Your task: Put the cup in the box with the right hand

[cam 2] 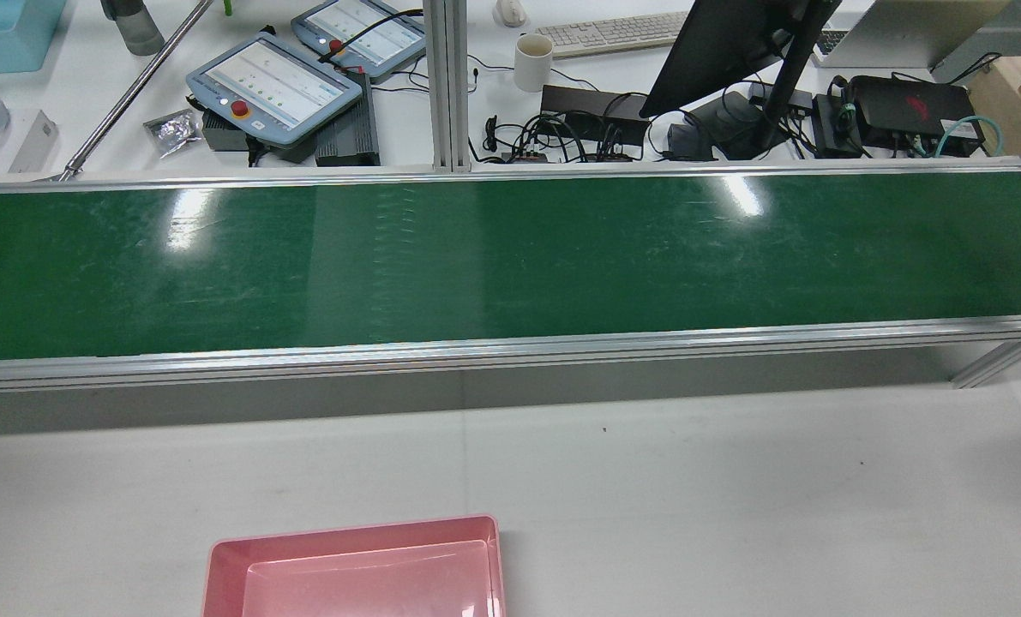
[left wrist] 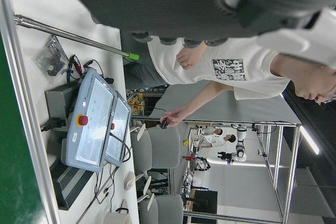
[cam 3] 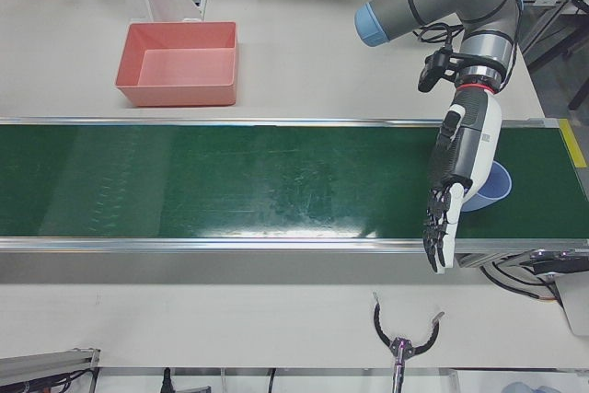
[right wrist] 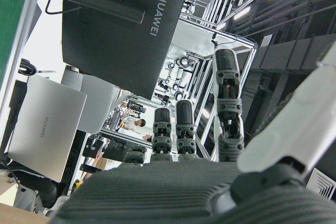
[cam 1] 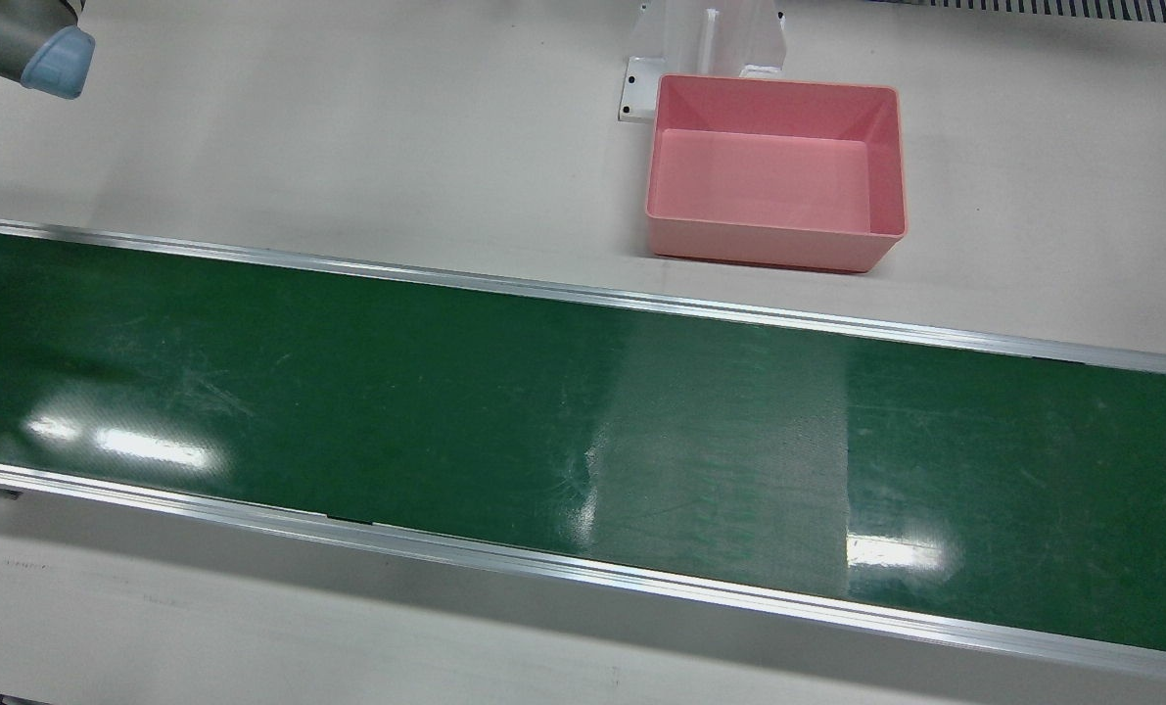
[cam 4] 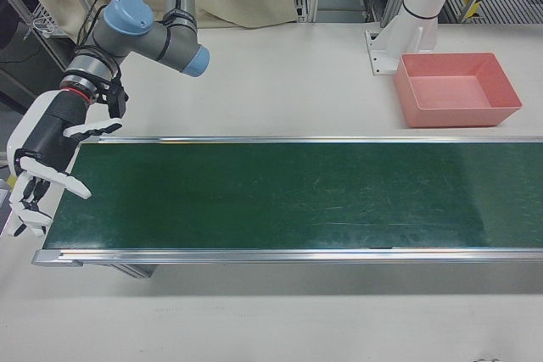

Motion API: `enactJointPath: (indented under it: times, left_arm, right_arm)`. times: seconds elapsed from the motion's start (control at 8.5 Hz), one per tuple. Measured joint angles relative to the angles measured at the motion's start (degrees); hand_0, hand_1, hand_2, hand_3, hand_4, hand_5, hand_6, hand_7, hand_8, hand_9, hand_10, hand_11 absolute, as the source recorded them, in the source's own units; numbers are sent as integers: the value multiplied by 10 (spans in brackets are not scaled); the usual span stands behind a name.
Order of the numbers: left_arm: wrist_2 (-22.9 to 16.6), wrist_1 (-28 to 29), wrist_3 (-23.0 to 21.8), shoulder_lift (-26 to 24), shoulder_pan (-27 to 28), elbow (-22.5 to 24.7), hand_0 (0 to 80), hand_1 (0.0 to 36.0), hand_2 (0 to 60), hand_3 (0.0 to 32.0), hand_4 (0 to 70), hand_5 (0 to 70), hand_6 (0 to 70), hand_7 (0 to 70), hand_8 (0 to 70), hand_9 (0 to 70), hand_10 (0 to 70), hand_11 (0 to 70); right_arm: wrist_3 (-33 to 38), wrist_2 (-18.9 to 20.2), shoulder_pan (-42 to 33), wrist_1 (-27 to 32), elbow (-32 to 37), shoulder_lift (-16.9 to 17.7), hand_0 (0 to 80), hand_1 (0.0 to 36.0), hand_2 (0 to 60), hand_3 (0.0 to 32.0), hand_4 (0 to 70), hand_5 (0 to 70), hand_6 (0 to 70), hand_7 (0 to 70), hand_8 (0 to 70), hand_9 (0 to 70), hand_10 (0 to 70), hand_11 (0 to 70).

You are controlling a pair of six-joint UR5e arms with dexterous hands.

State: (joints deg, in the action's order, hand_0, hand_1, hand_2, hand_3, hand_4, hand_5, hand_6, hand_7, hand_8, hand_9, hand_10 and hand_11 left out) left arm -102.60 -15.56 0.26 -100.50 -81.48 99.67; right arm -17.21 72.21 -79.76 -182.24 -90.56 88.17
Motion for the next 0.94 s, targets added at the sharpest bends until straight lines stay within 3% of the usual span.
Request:
enactJointPath:
  times: [0.47, 0.94]
  left_arm:
    - [0, 0, 0, 0, 0, 1, 0, 0, 0, 0, 0, 0, 0, 0, 0, 0, 0, 0]
    - [0, 0, 0, 0, 0, 0, 0, 0, 0, 0, 0, 0, 0, 0, 0, 0, 0, 0]
  right_arm:
    - [-2, -56, 74, -1, 11, -20, 396, 0, 26, 0, 485, 12, 76, 398, 125, 207, 39, 52]
    - [-2, -71, 84, -21, 3, -22, 396, 0, 0, 8, 488, 9, 69, 392, 123, 203, 24, 30]
